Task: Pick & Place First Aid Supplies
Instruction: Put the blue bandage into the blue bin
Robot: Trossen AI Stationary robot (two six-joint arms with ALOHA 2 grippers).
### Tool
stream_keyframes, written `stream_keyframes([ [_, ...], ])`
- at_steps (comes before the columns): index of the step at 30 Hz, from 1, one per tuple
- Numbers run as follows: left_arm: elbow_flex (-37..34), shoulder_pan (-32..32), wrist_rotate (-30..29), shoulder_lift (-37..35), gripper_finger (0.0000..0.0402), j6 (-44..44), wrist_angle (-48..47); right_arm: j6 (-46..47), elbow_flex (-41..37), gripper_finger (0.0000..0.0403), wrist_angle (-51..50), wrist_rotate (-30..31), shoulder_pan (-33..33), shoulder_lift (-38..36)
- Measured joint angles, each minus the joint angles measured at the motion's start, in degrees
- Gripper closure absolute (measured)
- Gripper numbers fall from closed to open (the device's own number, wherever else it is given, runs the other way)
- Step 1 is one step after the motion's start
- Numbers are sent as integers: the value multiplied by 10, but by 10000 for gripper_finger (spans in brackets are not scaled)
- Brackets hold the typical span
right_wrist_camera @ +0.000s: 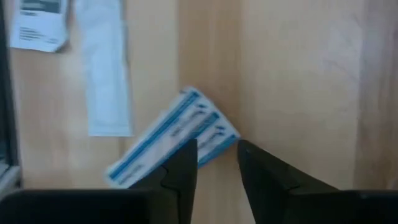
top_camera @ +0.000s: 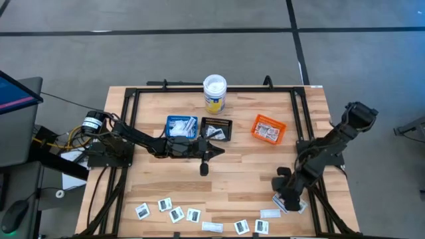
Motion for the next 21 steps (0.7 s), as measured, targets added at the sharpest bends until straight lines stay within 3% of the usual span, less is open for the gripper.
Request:
stream_keyframes([
  [6, 0, 0, 0, 0, 380, 0, -1, -83, 3, 262, 28, 53, 43, 48],
  [12, 0, 0, 0, 0, 380, 0, -5, -85, 11, 254, 26, 125, 69, 62],
  [16, 0, 0, 0, 0, 380, 0, -5, -76, 10, 286, 24, 137, 67, 66],
  [21, 0, -1, 1, 0, 380, 0, -5, -106, 11, 357, 25, 159, 63, 78],
])
